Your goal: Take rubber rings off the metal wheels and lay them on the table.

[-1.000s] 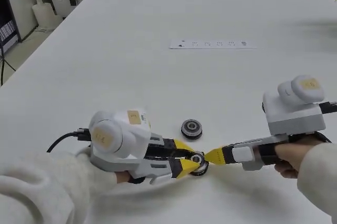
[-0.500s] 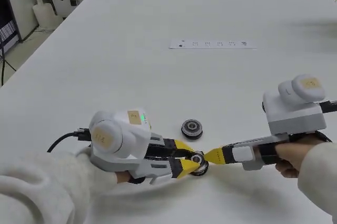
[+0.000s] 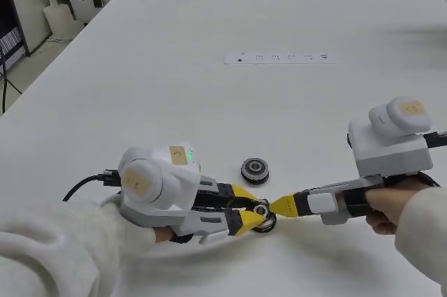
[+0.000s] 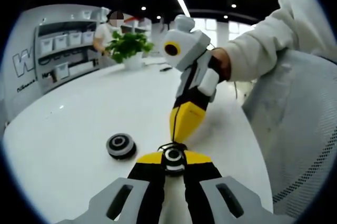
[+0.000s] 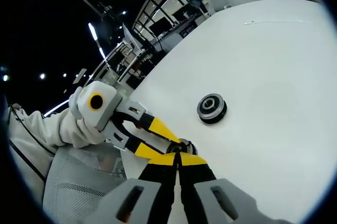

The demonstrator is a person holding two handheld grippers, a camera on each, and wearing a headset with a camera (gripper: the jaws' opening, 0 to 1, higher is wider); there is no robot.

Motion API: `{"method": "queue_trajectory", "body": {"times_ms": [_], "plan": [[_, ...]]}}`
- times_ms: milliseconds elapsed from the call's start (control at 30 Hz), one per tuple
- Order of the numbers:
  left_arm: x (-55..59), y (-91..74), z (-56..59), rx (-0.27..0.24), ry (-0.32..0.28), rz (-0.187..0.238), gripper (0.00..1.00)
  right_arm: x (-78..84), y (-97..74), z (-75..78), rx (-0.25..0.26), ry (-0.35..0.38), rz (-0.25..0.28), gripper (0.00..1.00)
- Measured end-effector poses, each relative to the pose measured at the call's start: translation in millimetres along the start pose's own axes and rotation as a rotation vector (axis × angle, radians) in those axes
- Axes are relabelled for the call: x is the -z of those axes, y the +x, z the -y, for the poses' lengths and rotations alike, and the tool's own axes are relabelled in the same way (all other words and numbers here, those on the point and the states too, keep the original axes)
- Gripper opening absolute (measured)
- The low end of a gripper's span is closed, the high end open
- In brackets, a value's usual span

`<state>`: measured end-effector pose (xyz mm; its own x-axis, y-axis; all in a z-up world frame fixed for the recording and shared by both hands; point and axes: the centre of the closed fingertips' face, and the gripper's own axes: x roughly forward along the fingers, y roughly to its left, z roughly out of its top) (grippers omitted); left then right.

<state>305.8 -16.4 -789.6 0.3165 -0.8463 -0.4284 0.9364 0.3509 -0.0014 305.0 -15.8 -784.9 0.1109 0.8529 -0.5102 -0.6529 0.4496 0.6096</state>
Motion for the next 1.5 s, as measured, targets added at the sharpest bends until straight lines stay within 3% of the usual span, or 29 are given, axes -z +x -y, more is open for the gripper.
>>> {"method": "queue_trajectory", "body": {"times_ms": [1500], "plan": [[-0.2, 0.1, 0.1, -0.005, 0.003, -0.004, 0.13, -6.1, -0.4, -11.5, -0.034, 0.001, 0.001, 0.0]]}}
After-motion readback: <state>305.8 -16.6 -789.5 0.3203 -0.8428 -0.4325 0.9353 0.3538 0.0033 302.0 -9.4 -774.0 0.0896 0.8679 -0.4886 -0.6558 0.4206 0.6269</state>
